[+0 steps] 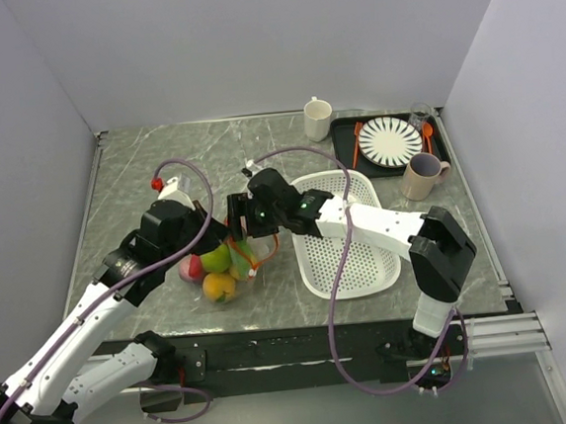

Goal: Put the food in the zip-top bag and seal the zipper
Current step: Place the fake vegetable in the zipper food storage bag.

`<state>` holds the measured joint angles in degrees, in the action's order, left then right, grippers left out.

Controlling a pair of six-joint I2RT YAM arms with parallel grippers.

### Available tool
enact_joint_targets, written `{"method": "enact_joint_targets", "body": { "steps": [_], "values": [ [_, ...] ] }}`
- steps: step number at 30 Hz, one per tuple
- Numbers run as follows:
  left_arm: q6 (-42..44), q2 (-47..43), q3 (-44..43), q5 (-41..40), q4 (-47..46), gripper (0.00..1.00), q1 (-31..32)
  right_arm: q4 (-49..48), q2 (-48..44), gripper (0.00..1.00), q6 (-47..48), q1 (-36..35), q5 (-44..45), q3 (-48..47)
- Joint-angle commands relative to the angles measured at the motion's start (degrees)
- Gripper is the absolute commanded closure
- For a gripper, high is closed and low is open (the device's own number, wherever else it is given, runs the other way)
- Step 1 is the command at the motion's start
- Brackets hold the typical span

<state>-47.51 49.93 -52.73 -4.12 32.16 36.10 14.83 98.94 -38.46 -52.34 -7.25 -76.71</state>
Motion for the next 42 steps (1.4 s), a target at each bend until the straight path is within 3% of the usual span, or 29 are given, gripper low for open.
{"method": "enact_joint_targets", "body": {
  "steps": [1, 12, 17, 26, 32, 35, 36, 42],
  "values": [
    [-1.89, -0.80, -2.38, -2.20, -1.67, 0.99, 0.29, -0.52, -5.40, 0.17, 1.63, -0.75, -1.11, 1.21],
    [-2.77, -2.65, -2.29, -5.20, -0.43, 0.99, 0.29, 6.78, -19.39, 0.16, 1.81, 0.30, 14.98, 7.53],
    [-2.24, -2.03, -3.08, -5.11, -0.26, 0.99, 0.29, 11.97, -15.54, 0.28, 0.23, 1.80, 13.22, 7.89],
    [-2.33, -3.08, -2.99, -5.55, 0.36, 0.99, 0.29, 9.16, -8.86, 0.35, -0.65, 1.98, 9.97, 9.04],
    [-2.59, -3.35, -2.38, -5.37, -0.08, 0.99, 0.29, 9.96, -3.93, 0.56, -0.04, 2.06, 5.68, 5.87],
    [-2.59, -3.00, -2.29, -5.28, -0.08, 0.99, 0.29, 7.85, -4.89, 0.84, -0.04, 2.06, 4.26, 6.75],
    [-2.50, -2.91, -2.38, -5.28, -0.08, 0.99, 0.29, 7.41, -6.11, 1.00, 0.14, 2.15, 3.91, 7.09],
    [-1.72, -2.65, -2.55, -9.93, 3.43, 0.97, 0.29, 0.19, -14.64, 1.00, -1.62, -2.04, 4.33, 6.33]
  ]
}}
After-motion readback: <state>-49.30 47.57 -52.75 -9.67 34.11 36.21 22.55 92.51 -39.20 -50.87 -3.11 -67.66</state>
